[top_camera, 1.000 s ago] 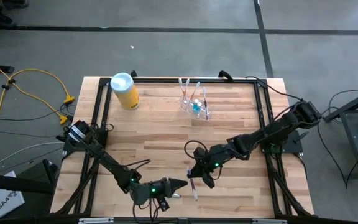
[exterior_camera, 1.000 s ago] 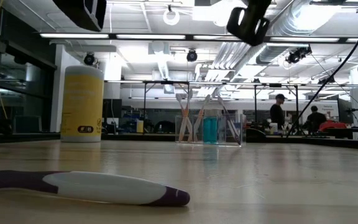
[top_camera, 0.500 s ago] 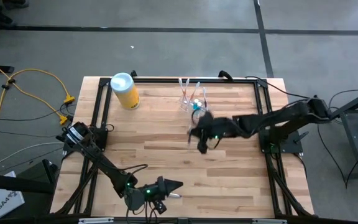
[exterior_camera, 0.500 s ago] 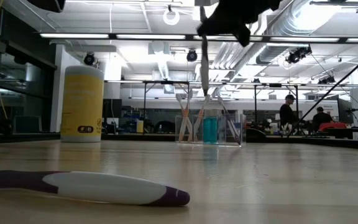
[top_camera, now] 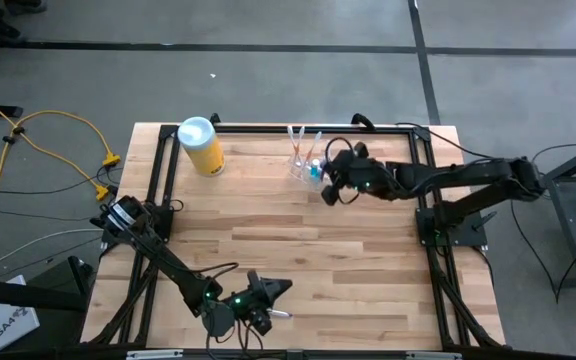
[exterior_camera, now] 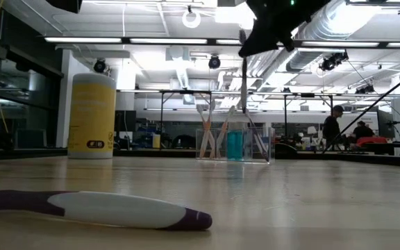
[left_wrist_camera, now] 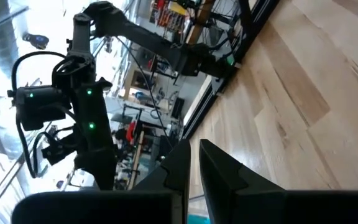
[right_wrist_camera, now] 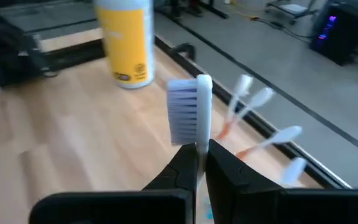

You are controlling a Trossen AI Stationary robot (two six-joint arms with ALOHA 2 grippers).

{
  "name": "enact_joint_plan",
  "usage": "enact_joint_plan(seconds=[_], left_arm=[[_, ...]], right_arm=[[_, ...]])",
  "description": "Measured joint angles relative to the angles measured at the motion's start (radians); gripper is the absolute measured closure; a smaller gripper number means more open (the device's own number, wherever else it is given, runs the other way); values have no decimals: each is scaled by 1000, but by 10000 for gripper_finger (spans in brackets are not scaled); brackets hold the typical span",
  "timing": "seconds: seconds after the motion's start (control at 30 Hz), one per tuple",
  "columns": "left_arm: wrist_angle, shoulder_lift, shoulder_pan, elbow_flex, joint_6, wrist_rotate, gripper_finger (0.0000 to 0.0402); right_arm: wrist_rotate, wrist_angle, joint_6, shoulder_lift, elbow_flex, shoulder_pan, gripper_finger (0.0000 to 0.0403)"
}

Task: Pick & Place toothbrushing station
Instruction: Put the top purple toothbrush into the transparent organizer

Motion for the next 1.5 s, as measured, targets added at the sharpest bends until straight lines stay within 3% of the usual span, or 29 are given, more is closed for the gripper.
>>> enact_joint_plan(seconds=[0.6,0.93,1.23,1.5], left_arm=[[0,0,7,0,-15,-2,375],[0,0,15,0,-14,-2,375],[0,0,15,0,-17,4,375],[0,0,15,0,-18,3,375]], right_arm=[[14,10,-30,2,-60,-157,396],[-101,-43,31,18,-60,-211,396],[-179,1,43,134,-60,-254,396],[-236,-15,75,161,-60,-293,396]])
